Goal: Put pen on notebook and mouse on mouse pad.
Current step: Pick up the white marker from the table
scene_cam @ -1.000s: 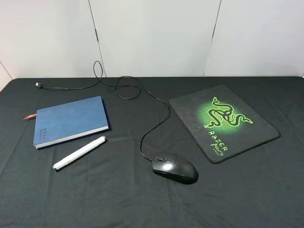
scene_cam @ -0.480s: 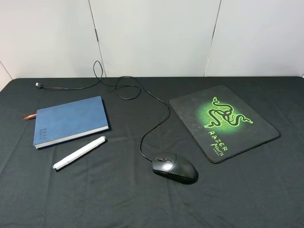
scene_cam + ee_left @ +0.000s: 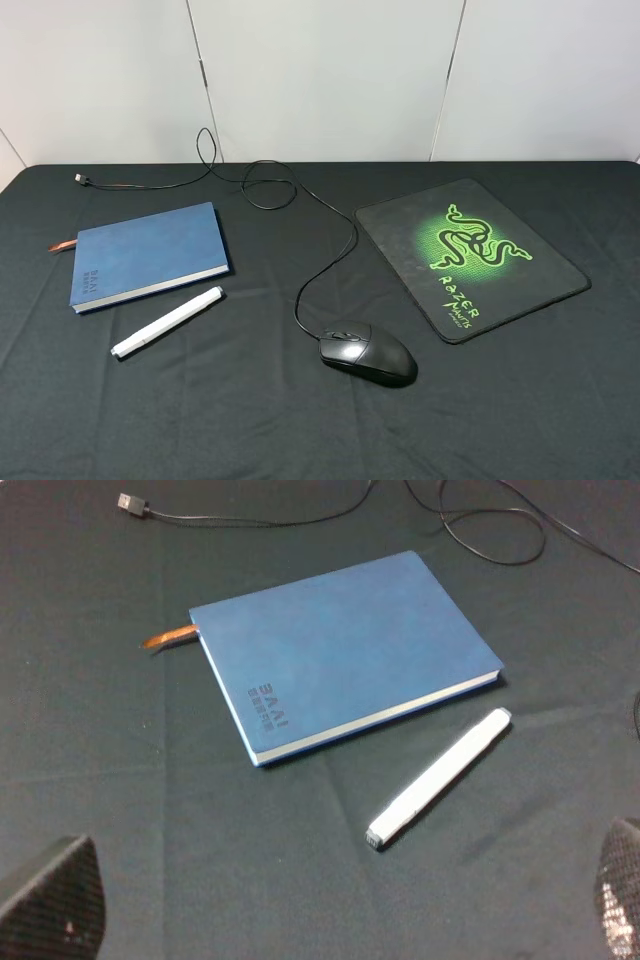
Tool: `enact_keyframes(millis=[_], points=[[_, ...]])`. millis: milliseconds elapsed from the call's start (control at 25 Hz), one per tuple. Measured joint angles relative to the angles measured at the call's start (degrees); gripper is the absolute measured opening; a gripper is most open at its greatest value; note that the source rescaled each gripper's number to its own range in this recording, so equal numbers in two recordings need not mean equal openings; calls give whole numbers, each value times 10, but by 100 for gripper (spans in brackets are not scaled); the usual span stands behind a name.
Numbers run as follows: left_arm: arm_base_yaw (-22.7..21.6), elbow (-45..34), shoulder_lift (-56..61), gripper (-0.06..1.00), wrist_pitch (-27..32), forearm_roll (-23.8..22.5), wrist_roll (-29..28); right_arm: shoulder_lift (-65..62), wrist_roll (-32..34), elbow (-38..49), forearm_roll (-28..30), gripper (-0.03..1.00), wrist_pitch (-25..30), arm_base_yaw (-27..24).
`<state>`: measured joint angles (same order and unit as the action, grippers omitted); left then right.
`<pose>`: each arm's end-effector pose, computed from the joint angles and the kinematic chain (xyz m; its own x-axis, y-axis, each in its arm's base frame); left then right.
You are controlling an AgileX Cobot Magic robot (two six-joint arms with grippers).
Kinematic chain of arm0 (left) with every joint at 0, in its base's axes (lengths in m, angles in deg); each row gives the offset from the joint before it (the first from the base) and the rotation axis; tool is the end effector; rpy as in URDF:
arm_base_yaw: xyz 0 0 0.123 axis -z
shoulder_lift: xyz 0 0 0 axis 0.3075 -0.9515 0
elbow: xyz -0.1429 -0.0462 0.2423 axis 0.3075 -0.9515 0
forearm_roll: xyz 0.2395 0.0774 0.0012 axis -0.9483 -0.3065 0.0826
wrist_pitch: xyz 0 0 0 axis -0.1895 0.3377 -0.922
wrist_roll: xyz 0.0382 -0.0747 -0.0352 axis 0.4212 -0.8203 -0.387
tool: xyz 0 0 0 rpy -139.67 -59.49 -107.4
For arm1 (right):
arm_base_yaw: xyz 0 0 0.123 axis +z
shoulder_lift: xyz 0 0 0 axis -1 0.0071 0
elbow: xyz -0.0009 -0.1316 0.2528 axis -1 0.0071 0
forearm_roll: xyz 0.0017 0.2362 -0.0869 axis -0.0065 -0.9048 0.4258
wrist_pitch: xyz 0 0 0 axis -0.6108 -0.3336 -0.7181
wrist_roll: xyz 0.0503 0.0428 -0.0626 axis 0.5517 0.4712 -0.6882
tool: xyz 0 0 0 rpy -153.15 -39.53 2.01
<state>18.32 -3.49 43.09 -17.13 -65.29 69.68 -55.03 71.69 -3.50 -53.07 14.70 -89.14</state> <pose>-0.0016 -0.0034 0.3164 -0.4634 0.0079 -0.8861 0.0422 0.9990 -0.0131 -0.0028 0.0006 0.2775 -0.4240 0.0393 -0.9048 0.0029 0.9991 0.0420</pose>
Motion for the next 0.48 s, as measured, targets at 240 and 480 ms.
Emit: enact_keyframes(millis=[240, 480], points=[[0, 76, -143, 98, 19, 7, 26, 0, 0, 0, 0, 100, 0, 0], [0, 101, -305, 98, 43, 39, 65, 0, 0, 0, 0, 100, 0, 0]])
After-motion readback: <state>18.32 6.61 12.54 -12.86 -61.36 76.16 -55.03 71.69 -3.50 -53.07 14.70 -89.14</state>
